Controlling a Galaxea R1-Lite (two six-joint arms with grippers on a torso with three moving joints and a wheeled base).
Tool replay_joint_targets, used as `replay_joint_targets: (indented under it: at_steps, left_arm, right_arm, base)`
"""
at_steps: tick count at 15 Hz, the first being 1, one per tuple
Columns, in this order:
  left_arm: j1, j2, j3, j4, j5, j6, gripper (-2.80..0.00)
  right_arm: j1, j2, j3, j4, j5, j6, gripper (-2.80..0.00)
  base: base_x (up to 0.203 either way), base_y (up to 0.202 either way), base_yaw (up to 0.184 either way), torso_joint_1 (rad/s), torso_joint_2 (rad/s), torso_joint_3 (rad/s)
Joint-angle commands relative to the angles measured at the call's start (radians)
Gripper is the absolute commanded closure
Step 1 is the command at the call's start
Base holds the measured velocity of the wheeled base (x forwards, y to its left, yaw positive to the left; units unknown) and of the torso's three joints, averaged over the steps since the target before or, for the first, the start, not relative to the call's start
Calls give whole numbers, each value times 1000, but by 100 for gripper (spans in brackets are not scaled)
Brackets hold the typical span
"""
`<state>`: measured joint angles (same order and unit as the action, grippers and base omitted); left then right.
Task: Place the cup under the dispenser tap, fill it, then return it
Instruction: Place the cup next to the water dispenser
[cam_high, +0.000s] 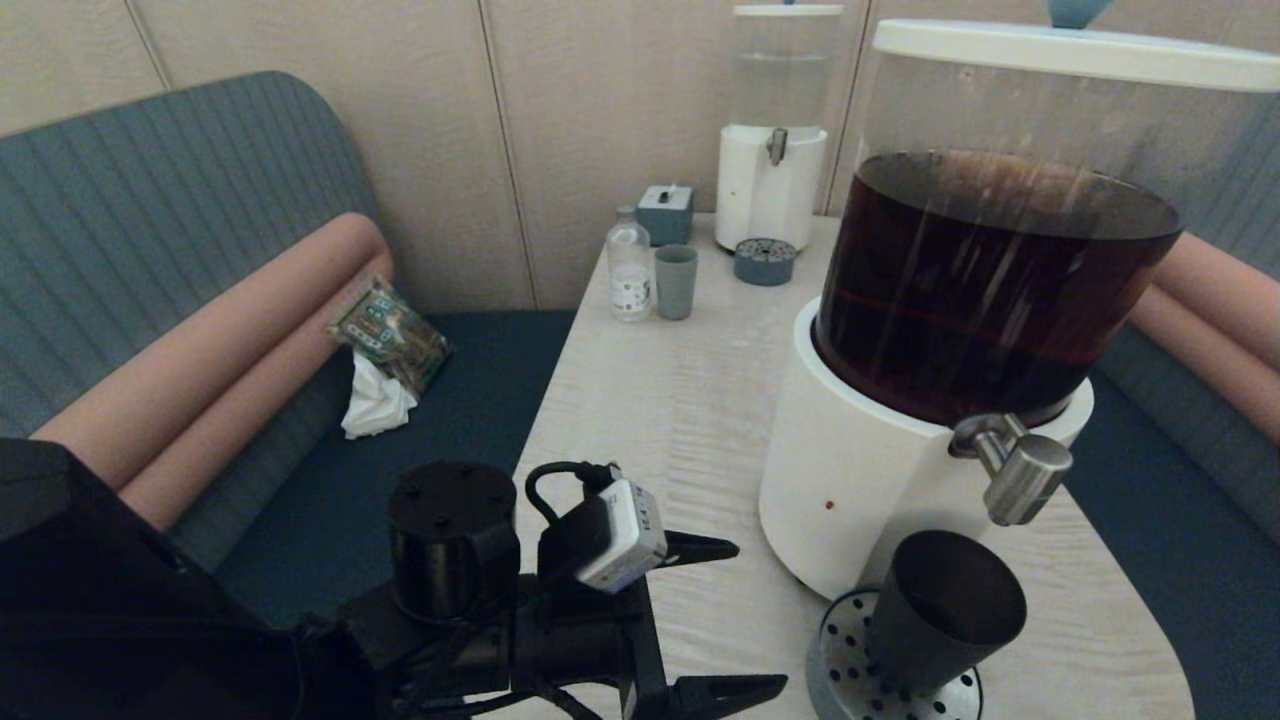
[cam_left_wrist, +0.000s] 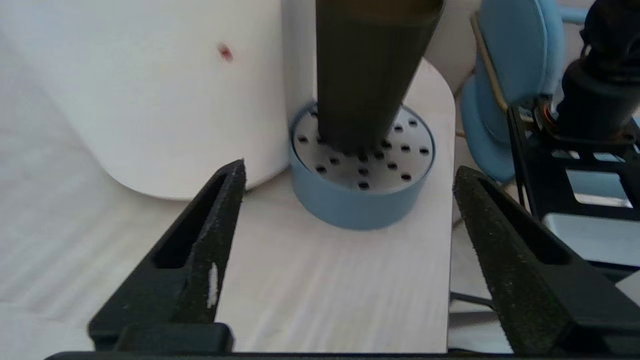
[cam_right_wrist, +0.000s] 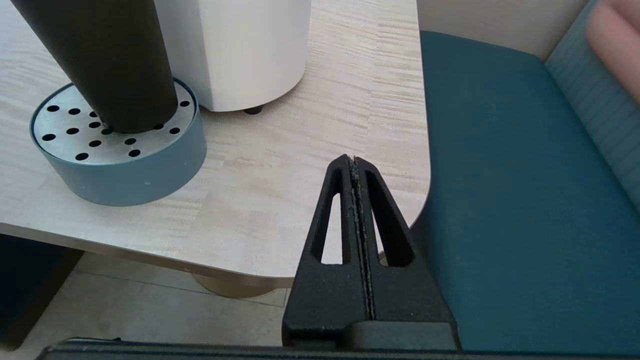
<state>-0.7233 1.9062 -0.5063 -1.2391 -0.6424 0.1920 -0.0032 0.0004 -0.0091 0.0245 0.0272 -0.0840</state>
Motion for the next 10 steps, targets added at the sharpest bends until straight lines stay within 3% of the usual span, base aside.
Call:
replay_joint_targets:
  at_steps: [1, 5, 10]
  left_arm:
    - [-24, 53, -13, -8, -16, -2, -280]
    - [-61, 151, -137, -17, -52, -39, -280]
    - [-105, 229, -237, -8, 2, -46, -280]
  right_arm:
    - [0, -1, 0, 0, 0, 0, 0]
    - [0, 0, -1, 0, 0, 0, 0]
    - [0, -1, 0, 0, 0, 0, 0]
  base:
    - [0, 0, 0, 0, 0, 0]
    - [0, 0, 0, 0, 0, 0]
    - [0, 0, 0, 0, 0, 0]
